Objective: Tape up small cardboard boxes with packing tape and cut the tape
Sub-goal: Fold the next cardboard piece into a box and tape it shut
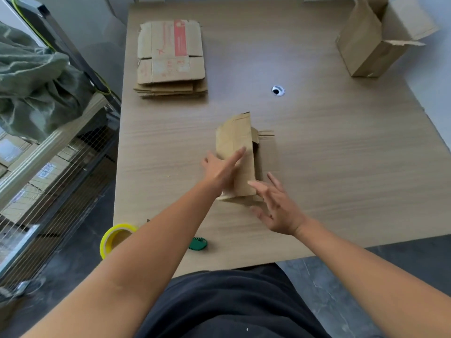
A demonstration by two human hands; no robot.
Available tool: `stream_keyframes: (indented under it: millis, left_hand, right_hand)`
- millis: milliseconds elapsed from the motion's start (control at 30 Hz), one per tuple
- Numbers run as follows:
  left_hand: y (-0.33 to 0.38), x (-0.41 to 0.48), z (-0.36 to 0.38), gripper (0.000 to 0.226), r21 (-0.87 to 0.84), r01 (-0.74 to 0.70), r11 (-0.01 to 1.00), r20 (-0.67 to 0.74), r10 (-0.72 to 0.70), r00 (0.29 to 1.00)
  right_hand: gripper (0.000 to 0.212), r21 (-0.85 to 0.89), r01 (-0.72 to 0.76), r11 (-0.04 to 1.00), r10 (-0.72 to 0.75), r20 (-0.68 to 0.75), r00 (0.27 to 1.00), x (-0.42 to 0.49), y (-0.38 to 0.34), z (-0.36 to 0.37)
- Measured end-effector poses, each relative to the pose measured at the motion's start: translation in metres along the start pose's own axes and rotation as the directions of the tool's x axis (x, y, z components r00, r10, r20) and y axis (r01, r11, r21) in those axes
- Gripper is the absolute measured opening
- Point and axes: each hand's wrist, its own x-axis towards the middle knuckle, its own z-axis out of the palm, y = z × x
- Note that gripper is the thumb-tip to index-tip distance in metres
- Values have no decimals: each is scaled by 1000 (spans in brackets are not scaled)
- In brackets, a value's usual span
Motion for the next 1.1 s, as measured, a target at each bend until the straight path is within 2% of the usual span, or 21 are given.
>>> stream_keyframes:
  millis: [67,167,233,333,367,433,467,500,533,567,600,633,667,733,833,900,967,1000,1033,1100]
  left_hand:
    - [-8,-6,1,140,190,-150,970,-20,157,987]
    - [-13,-7,3,130,196,-237,952,25,237,971]
    - [-9,-3,1,103,103,-216,971,23,215,976]
    - [-7,6,-11,44,-5,-192,981,71,192,979]
    - [-9,8,-16,32,-15,-224,974,72,225,972]
    - [-18,13,-25,26,6,-312,950,33,312,950]
    - [-25,17,-30,32,55,-381,923,11,381,924]
    - [-31,23,-35,43,180,-490,853,3,497,868]
    - [-36,29,-41,53,396,-585,708,45,622,782]
    - [-39,35,-46,58,621,-608,494,134,698,704]
    - [-40,41,-50,61,757,-584,292,239,709,663]
    - [-40,47,-55,65,819,-552,152,326,669,668]
    - [-41,51,-58,73,842,-534,74,385,611,692]
    - [-48,58,-64,91,821,-569,41,464,531,709]
    - [-40,61,-67,93,777,-621,106,501,494,711]
    - [-21,62,-59,77,820,-571,41,453,563,691]
    - [5,67,-46,62,829,-547,-117,482,647,591]
    - [17,70,-38,62,813,-556,-174,514,663,544]
    - [28,75,-33,65,804,-562,-195,528,669,522]
    - [48,85,-25,72,830,-541,-139,483,663,572]
  right_hand:
    - [52,76,-84,994,78,74,994,-5,-2,0]
    - [53,247,-247,937,204,186,961,-1,-5,2]
    - [57,351,-418,838,383,167,908,7,-9,1]
    - [42,403,-599,692,615,105,782,27,-5,-8]
    - [35,413,-620,667,635,119,763,34,-3,-12]
    - [28,495,-620,609,613,203,764,42,-2,-18]
    - [30,537,-609,583,580,251,775,44,-3,-20]
    - [33,544,-600,587,546,280,789,45,-4,-20]
    - [34,506,-587,632,518,288,805,45,-4,-18]
    - [28,390,-566,727,500,265,825,45,-3,-16]
    - [22,213,-522,826,472,245,847,43,-1,-11]
    - [35,26,-467,884,446,255,858,41,0,-6]
    - [58,-113,-427,897,441,277,854,38,2,-1]
    - [94,-295,-384,875,464,286,838,34,5,7]
    - [114,-463,-368,806,536,308,786,32,13,14]
    - [109,-487,-355,798,546,334,768,32,14,13]
    - [92,-497,-317,808,527,368,766,31,14,11]
    - [85,-504,-299,810,521,385,762,31,13,10]
    - [82,-514,-288,808,520,394,758,31,11,10]
    - [83,-525,-277,805,519,396,757,31,9,9]
